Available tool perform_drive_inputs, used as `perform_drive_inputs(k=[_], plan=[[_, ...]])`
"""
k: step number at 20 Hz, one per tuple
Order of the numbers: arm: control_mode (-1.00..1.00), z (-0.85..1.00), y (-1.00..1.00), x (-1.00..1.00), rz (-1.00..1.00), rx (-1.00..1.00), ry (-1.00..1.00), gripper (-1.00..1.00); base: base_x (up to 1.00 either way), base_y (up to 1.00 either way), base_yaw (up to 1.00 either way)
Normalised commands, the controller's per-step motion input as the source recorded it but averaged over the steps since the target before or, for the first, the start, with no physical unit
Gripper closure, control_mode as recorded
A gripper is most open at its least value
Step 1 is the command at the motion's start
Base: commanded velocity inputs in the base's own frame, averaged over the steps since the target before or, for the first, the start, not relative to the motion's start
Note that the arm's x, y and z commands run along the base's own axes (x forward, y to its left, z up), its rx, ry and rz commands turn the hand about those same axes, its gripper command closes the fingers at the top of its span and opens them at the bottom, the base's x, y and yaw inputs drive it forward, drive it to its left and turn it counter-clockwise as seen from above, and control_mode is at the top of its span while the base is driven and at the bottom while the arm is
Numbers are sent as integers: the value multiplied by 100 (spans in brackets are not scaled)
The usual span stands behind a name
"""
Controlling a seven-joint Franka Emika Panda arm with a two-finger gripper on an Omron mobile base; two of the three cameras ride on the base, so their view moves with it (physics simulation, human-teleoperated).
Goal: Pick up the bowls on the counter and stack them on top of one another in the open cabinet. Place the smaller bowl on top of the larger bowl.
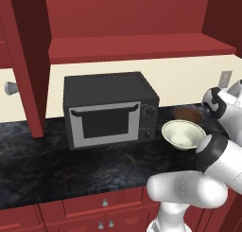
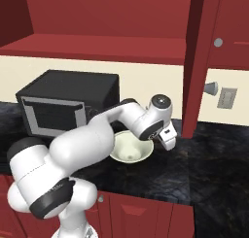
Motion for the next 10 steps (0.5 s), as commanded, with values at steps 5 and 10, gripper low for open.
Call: perform_drive_inputs(k=[5,10], plan=[[-100,-16,-8,18,-1,2,0,-100,0,0,0],[-100,-16,-7,18,-1,3,0,-100,0,0,0]])
